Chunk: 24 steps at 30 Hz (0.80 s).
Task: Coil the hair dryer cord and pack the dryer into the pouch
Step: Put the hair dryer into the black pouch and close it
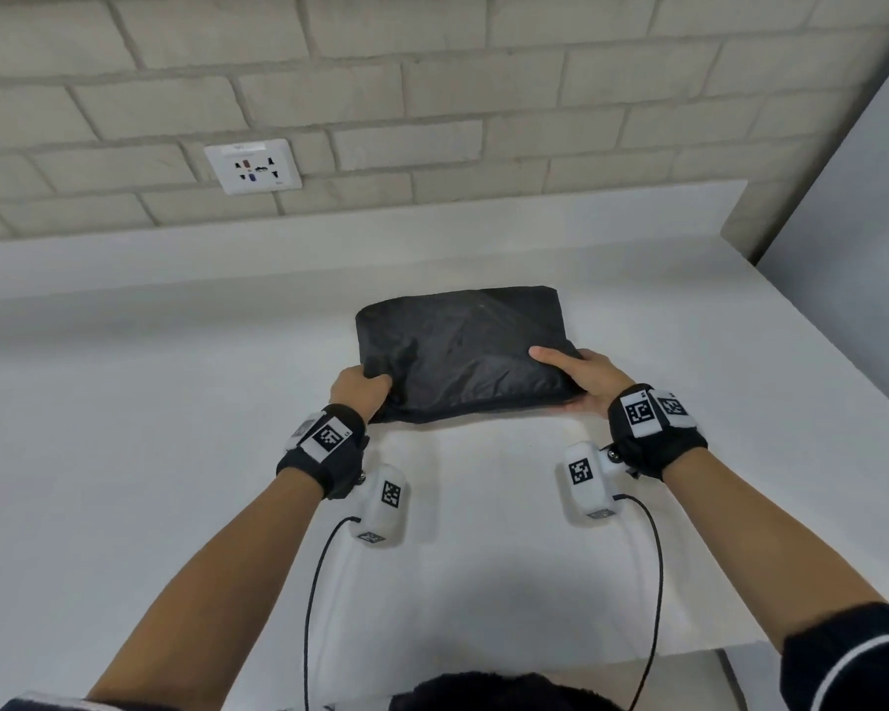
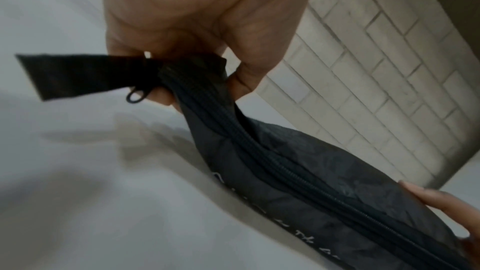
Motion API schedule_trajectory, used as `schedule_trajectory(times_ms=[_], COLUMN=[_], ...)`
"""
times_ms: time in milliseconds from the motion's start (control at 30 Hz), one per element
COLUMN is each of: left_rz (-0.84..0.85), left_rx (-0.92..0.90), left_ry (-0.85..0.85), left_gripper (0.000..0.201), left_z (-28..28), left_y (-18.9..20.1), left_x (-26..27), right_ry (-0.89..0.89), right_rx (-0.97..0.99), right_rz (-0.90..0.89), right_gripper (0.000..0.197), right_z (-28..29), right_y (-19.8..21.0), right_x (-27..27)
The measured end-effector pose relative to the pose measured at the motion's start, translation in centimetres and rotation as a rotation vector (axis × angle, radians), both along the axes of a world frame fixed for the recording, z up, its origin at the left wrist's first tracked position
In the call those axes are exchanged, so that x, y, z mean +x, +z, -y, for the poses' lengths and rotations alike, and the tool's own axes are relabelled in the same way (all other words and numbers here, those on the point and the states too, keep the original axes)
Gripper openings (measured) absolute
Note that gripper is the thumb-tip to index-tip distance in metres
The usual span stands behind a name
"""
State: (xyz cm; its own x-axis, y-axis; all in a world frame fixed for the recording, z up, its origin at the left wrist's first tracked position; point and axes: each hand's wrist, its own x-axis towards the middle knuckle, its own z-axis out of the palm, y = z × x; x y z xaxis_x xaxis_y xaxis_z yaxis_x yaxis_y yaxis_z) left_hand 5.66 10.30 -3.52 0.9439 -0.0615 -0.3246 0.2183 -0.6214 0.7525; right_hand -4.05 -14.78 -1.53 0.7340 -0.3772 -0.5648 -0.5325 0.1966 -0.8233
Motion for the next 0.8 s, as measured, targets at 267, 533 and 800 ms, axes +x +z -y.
schedule_trajectory(times_ms=[267,533,800], left_rz=[0.089,0.229,0.481], left_rx=[0.196,0.367,0.368], left_ry=[0.186,0.205,-0.427], left_gripper=[0.029,0.042,0.076], left_z=[-11.9,-18.7,-16.7], left_y=[0.6,0.5,-0.4], left_x=[2.6,6.3,4.3], right_ry=[0.218,0.293,0.868], right_rx=[0.005,-0.231,-1.298], right_rz=[0.049,0.016,0.265], right_gripper=[0.071,0.105,0.078], right_z=[-11.0,-18.5,-21.7], right_y=[-0.2,-0.6,-0.7], right_x=[7.8,12.1,10.8])
